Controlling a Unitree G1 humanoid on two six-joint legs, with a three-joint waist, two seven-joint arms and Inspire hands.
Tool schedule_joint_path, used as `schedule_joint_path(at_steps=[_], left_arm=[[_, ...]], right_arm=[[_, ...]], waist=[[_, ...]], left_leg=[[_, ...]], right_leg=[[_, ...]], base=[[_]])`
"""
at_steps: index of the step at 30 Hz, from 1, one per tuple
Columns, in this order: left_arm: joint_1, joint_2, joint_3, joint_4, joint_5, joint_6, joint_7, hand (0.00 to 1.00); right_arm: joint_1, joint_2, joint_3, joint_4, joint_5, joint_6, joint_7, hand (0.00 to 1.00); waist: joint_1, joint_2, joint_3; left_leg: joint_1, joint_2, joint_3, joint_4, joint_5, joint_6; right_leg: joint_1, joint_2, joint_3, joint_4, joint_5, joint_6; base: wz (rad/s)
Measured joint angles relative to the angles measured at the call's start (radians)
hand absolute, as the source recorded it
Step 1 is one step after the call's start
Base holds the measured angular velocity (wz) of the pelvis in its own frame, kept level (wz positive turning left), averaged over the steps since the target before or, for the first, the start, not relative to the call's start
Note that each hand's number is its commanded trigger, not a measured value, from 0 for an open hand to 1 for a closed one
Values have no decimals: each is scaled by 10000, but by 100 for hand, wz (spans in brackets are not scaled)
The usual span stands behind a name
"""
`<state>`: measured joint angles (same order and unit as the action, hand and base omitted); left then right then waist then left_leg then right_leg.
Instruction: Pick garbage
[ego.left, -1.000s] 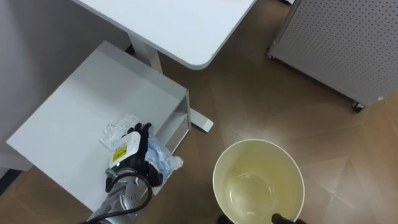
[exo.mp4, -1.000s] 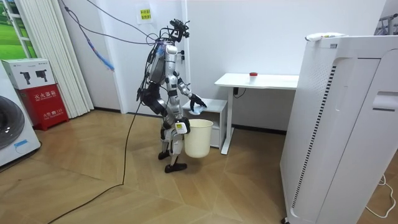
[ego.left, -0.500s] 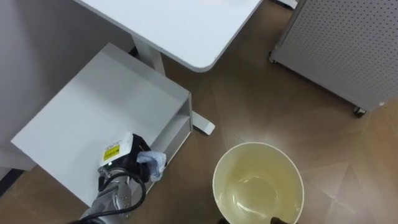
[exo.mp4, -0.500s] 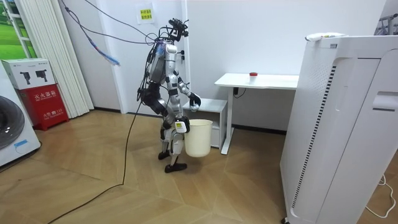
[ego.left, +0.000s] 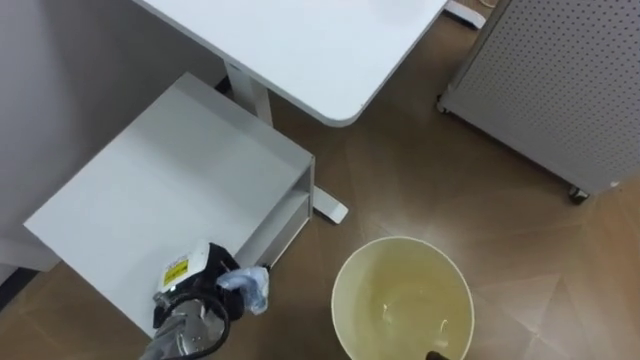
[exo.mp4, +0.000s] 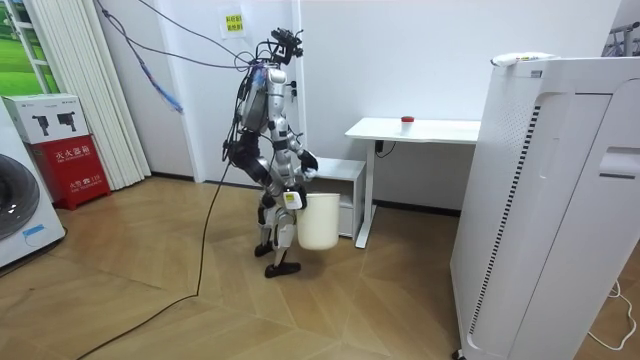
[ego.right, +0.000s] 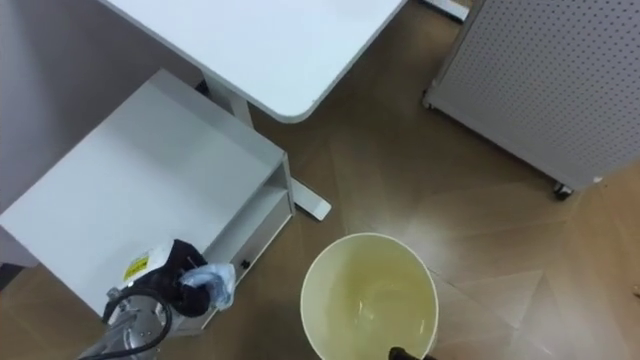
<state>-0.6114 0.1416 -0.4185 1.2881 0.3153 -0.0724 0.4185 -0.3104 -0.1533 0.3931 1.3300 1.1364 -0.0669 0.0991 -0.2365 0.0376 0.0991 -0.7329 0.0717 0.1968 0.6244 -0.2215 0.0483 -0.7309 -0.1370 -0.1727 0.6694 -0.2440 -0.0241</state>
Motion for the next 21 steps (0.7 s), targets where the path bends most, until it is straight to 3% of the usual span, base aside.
schedule_joint_path(at_steps=[3,5,6,10,17,18,21], left_arm=[[360,-459,168,-730,-325,-60,-34,100],[549,-765,117,-1111,-515,-299,9,100],[642,-1063,-2,-1185,-602,-498,15,100],[1139,-1732,-636,-1514,-654,-866,-83,100],[1333,-2099,-1446,-1514,-884,-892,-650,100],[1351,-2140,-1535,-1554,-885,-892,-785,80],[1543,-2129,-1867,-1917,-881,-882,-1015,0]], right_arm=[[94,52,200,16,-34,-111,48,100],[163,111,281,27,18,-192,44,100],[161,170,377,80,19,-221,19,100],[161,387,454,289,0,-331,43,100],[181,506,578,236,284,-397,72,100],[217,505,580,231,284,-399,81,100],[237,514,583,228,281,-408,79,100]], waist=[[4,-13,-8],[7,-27,-13],[-20,-47,-21],[-58,-243,-123],[-42,-301,-157],[-30,-303,-160],[-7,-284,-172]], left_leg=[[244,-2,26,-166,2,0],[384,-13,28,-265,19,-4],[477,-30,22,-289,21,-6],[684,-128,8,-474,80,-28],[709,-51,35,-457,82,-31],[757,-49,31,-477,83,-29],[830,-104,0,-616,142,18]], right_leg=[[272,8,-49,-192,17,26],[436,12,-86,-324,25,40],[545,7,-103,-380,22,47],[695,-18,-77,-476,-3,87],[830,50,-151,-679,65,90],[897,50,-165,-720,78,102],[953,42,-156,-839,150,138]], base=[[0],[4],[0],[3],[0],[0],[1]])
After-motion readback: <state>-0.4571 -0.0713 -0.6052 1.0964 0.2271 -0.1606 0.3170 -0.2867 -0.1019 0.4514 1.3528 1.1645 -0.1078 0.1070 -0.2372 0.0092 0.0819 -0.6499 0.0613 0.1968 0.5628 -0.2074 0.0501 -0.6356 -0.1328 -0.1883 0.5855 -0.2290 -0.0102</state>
